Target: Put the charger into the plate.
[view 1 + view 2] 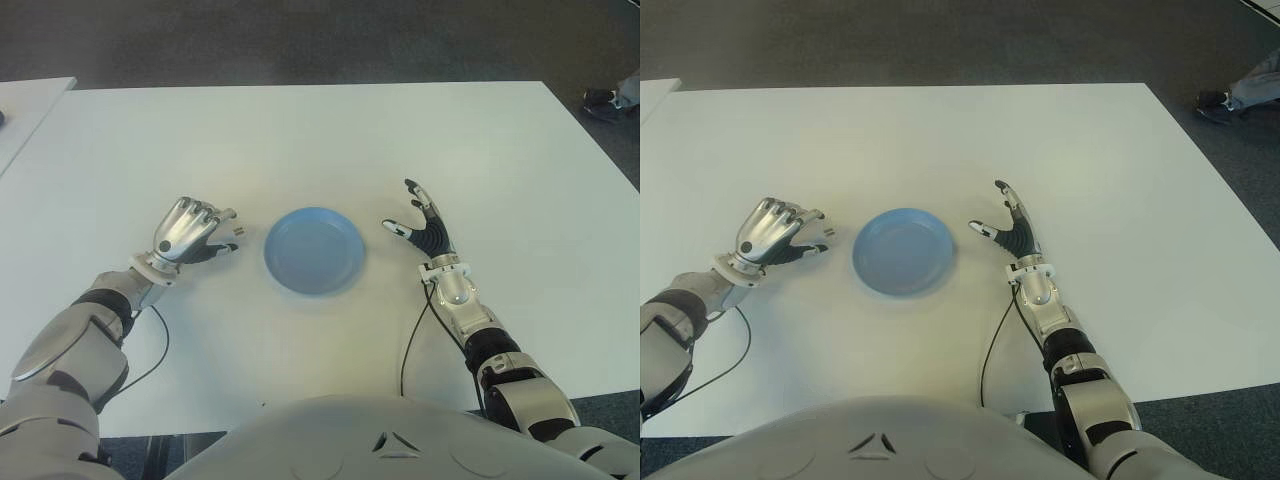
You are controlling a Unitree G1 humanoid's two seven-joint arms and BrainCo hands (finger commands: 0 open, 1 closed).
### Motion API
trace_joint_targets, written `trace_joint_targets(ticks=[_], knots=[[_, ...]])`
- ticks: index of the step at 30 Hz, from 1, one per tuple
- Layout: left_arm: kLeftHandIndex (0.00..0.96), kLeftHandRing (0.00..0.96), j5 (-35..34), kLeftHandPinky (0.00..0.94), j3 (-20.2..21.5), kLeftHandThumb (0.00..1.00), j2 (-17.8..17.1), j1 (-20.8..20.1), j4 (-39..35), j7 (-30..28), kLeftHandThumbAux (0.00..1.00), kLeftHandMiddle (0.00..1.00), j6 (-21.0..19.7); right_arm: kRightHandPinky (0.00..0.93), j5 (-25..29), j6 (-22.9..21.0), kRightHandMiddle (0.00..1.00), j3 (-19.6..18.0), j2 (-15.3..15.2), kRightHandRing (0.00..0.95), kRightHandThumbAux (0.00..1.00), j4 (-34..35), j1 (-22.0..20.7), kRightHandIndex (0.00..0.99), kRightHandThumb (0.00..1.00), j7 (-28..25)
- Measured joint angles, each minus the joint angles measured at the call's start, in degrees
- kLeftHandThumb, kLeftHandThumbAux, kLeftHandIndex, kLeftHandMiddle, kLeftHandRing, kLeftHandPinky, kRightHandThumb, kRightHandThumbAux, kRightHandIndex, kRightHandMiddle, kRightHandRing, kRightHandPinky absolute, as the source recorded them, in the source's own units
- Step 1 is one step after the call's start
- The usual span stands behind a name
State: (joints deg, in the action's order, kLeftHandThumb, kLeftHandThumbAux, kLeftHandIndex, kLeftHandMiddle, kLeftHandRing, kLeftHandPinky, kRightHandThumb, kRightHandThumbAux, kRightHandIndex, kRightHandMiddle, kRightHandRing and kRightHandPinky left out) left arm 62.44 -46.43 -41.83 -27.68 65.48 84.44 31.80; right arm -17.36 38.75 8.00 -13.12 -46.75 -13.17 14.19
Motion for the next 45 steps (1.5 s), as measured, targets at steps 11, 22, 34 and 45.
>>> trace_joint_targets(ticks=[11,22,34,45], knots=[[0.441,0.876,0.1,0.857,0.1,0.706,-1.4,0.1,-2.4,0.2,0.708,0.893,0.7,0.129,0.9,-0.8,0.001,-0.3,0.3,0.069,0.450,0.4,0.0,0.000,0.070,-0.8],[0.441,0.885,-0.5,0.868,1.5,0.705,-3.8,0.7,-6.8,-4.8,0.708,0.904,4.3,0.139,1.0,-1.6,0.015,-0.3,1.0,0.086,0.447,1.1,0.1,0.000,0.071,-1.2],[0.442,0.872,-5.7,0.852,8.8,0.708,-6.2,2.4,-14.6,-13.9,0.706,0.885,7.4,0.124,0.7,-1.6,0.032,-0.3,1.2,0.097,0.467,1.0,0.0,0.000,0.082,-0.1],[0.294,0.479,-9.0,0.479,14.0,0.488,-6.4,4.8,-17.0,-19.3,0.451,0.496,10.8,0.110,0.4,-1.6,0.033,-0.1,1.1,0.082,0.495,1.0,0.0,0.000,0.077,0.2]])
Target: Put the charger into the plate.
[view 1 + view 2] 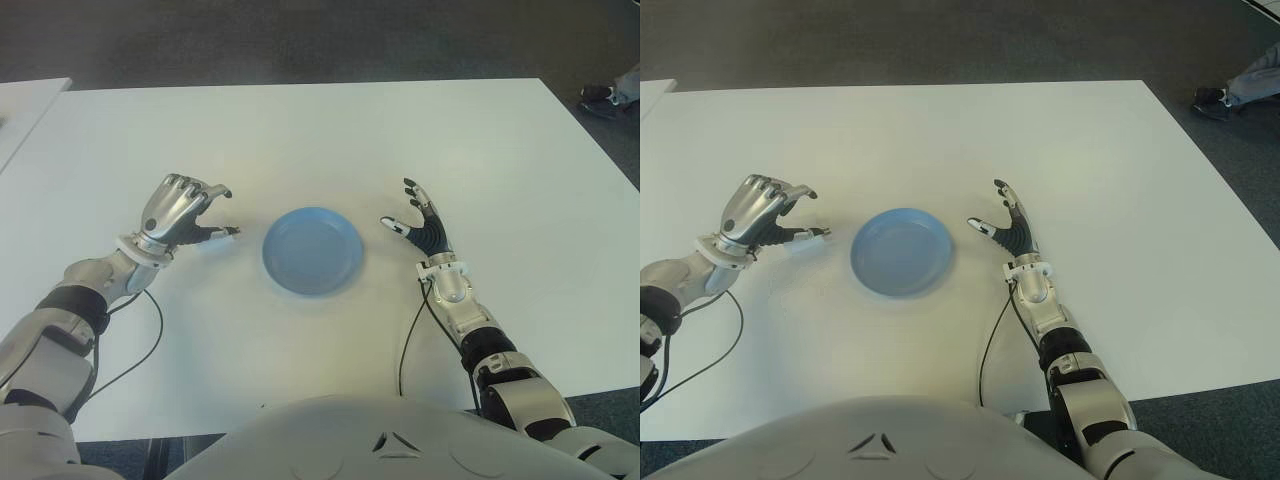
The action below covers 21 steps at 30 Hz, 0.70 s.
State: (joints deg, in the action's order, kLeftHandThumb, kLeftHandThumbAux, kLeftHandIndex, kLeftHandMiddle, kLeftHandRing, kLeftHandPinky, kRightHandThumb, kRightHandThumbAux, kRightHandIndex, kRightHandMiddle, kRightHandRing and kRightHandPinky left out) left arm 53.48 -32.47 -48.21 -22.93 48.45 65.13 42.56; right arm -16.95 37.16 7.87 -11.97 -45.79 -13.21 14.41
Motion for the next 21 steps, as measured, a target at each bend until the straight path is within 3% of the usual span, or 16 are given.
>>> trace_joint_targets(ticks=[2,3,7,14,21], knots=[[0.213,0.334,-0.7,0.350,0.9,0.433,-0.5,0.4,-1.3,-2.3,0.377,0.346,0.0,0.108,-0.2,0.0,0.034,0.1,0.0,0.082,0.496,0.0,0.0,0.000,0.076,0.1],[0.136,0.213,-0.8,0.224,1.4,0.410,-0.9,0.6,-1.9,-3.5,0.322,0.221,-0.1,0.107,-0.4,0.0,0.035,0.1,0.0,0.082,0.496,0.0,0.0,0.000,0.075,0.1],[0.035,0.055,-1.3,0.058,3.0,0.394,-2.8,2.0,-5.4,-10.9,0.195,0.058,-1.6,0.106,-0.8,0.0,0.039,0.3,0.0,0.084,0.499,0.0,0.0,0.000,0.075,0.2],[0.002,0.003,-2.1,0.003,5.7,0.377,-6.1,6.0,-11.0,-23.1,0.102,0.003,-5.9,0.099,-0.9,0.0,0.042,0.4,0.0,0.083,0.509,0.0,0.0,0.000,0.077,0.3],[0.000,0.000,-2.8,0.000,7.7,0.368,-6.9,8.6,-13.1,-29.0,0.089,0.000,-7.1,0.089,-0.9,0.0,0.036,0.5,0.0,0.074,0.514,0.0,0.0,0.000,0.072,0.3]])
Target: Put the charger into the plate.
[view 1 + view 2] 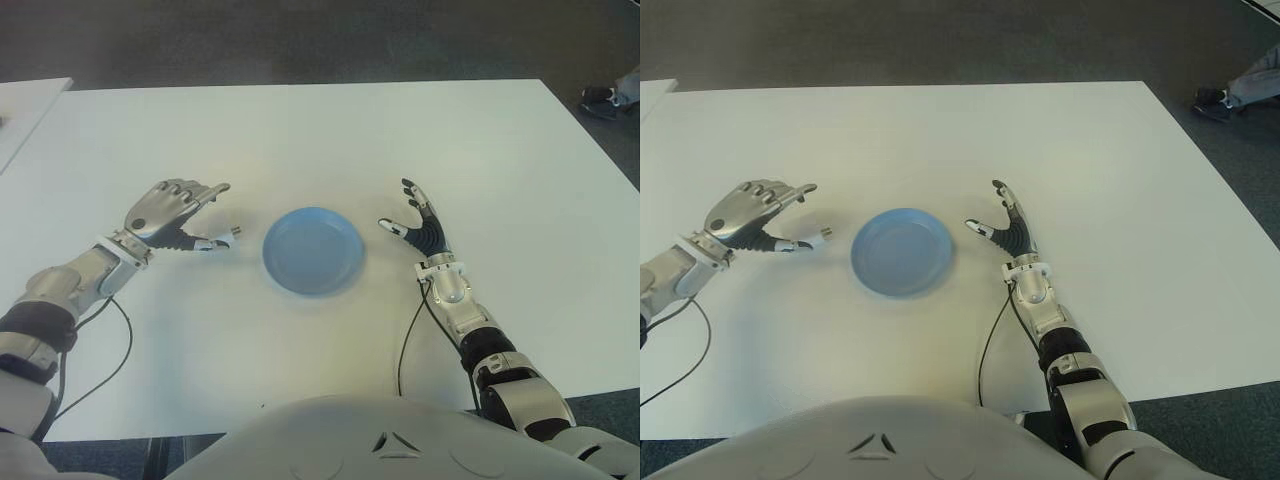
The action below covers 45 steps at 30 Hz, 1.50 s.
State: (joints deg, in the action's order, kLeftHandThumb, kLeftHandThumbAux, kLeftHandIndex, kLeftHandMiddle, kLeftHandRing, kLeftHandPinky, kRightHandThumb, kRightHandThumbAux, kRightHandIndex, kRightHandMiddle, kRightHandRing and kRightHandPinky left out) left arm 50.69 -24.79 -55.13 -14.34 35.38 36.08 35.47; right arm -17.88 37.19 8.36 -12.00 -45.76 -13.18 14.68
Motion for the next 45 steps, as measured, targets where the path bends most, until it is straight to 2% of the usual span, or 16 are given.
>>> trace_joint_targets(ticks=[20,35,45], knots=[[0.000,0.000,-2.0,0.000,2.6,0.313,0.0,3.1,-1.8,-12.0,0.099,0.000,-0.2,0.093,0.1,0.1,0.035,0.1,0.0,0.073,0.471,0.1,0.0,0.000,0.074,-0.9],[0.000,0.000,-2.4,0.000,4.1,0.326,0.0,4.7,-1.8,-13.9,0.123,0.000,-0.5,0.090,0.3,0.5,0.019,0.1,-0.1,0.055,0.485,0.1,0.1,0.000,0.075,-2.3],[0.000,0.000,-1.4,0.000,4.0,0.328,0.8,4.7,-1.3,-13.7,0.138,0.000,-4.7,0.086,0.3,0.6,0.018,0.0,-0.1,0.053,0.485,0.0,0.1,0.000,0.066,-2.4]])
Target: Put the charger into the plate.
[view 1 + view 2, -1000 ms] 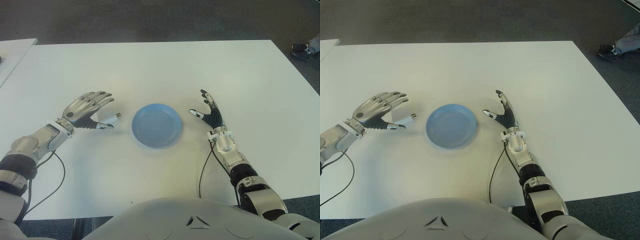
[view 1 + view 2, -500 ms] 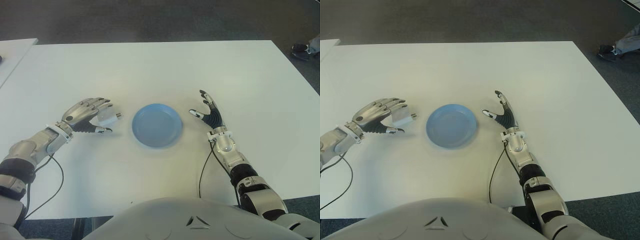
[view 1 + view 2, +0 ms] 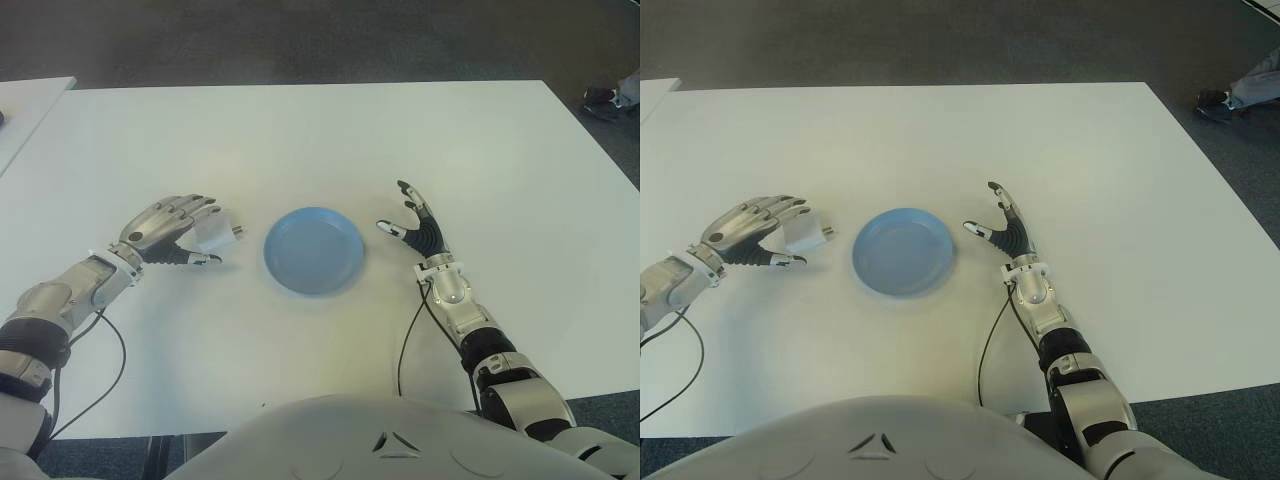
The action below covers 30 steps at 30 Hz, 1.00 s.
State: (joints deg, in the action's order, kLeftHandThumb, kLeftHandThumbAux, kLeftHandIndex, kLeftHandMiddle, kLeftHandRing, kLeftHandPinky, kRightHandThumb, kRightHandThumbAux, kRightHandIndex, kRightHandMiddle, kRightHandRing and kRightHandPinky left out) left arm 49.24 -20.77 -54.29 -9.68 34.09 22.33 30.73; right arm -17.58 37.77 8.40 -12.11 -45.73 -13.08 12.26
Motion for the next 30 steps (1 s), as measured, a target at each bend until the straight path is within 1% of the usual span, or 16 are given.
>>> trace_joint_targets(ticks=[5,12,20,30], knots=[[0.000,0.000,0.6,0.000,-0.3,0.334,2.1,-0.4,2.1,1.6,0.135,0.000,-2.3,0.083,0.0,0.0,0.018,0.0,0.0,0.051,0.481,-0.1,0.0,0.000,0.062,0.1],[0.000,0.000,0.5,0.000,-0.4,0.345,5.0,-1.0,5.6,3.2,0.128,0.000,-3.8,0.086,-0.1,0.1,0.018,0.0,0.0,0.052,0.481,-0.1,0.0,0.000,0.062,0.3],[0.000,0.000,-1.0,0.000,-0.3,0.361,7.5,-2.1,8.8,3.5,0.129,0.000,-4.3,0.098,-0.2,0.1,0.021,0.1,0.0,0.058,0.481,-0.1,0.0,0.000,0.073,0.5],[0.000,0.000,-2.4,0.000,-0.2,0.370,10.2,-3.5,11.3,3.6,0.134,0.000,-5.8,0.087,-0.1,0.1,0.009,0.1,0.0,0.041,0.487,-0.1,0.0,0.000,0.075,0.4]])
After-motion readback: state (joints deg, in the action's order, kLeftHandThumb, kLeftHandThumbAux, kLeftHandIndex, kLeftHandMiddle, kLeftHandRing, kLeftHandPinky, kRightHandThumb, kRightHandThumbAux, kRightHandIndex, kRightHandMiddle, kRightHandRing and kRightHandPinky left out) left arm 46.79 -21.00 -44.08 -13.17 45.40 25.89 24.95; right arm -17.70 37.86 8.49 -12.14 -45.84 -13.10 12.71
